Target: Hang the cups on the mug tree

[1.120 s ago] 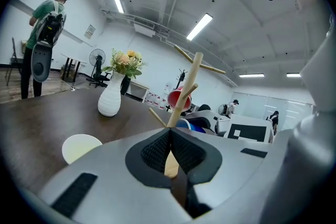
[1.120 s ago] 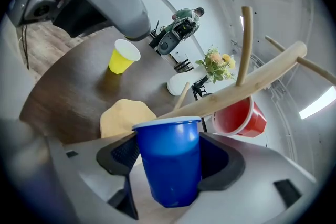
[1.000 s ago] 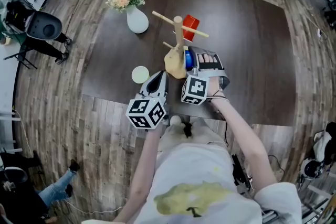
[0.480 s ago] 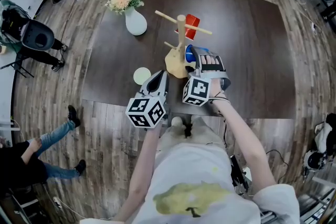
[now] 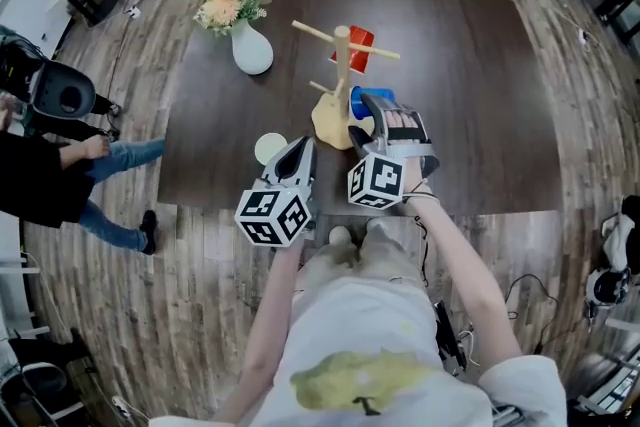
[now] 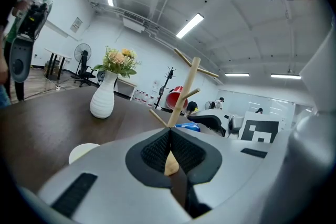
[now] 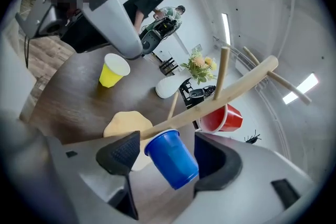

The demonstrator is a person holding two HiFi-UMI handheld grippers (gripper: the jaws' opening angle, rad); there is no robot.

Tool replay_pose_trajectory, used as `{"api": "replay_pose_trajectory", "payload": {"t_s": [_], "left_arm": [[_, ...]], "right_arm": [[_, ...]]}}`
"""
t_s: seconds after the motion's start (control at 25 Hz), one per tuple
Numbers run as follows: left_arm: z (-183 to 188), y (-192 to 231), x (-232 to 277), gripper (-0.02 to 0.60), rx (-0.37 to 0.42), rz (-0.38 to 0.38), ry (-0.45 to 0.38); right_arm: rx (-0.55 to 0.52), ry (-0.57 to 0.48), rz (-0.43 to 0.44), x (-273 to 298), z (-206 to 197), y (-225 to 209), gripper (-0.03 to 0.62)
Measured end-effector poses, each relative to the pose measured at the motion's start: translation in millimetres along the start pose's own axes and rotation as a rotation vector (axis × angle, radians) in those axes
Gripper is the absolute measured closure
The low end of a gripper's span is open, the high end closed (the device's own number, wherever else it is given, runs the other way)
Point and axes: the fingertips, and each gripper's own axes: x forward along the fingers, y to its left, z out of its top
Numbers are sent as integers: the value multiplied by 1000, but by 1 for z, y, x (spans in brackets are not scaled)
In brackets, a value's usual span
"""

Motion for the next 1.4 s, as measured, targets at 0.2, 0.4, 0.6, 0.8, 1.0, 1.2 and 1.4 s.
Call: {"api": "replay_pose_trajectory", "payload": {"t_s": [0.2, 0.4, 0.6, 0.8, 1.0, 1.2, 1.4], "left_arm": [[1, 7, -10, 558, 4, 16, -8], [1, 13, -21, 558, -6, 61, -24], [-1, 13, -31, 558, -23, 110, -35], [-3, 9, -41, 558, -38, 156, -52], [-7, 11, -54, 558, -48, 208, -66], [-13, 17, -70, 558, -61, 261, -80], [-18, 32, -83, 558, -77, 299, -80]], "right_arm": [[97, -38, -31, -13, 7, -2, 402], [256, -85, -1, -24, 9, 1, 534], [435, -137, 80, -33, 9, 7, 565], [619, -206, 183, -39, 15, 14, 572], [704, -260, 253, -43, 29, 28, 572], [776, -315, 336, -46, 45, 46, 572], [842, -353, 383, -44, 58, 55, 572]]}}
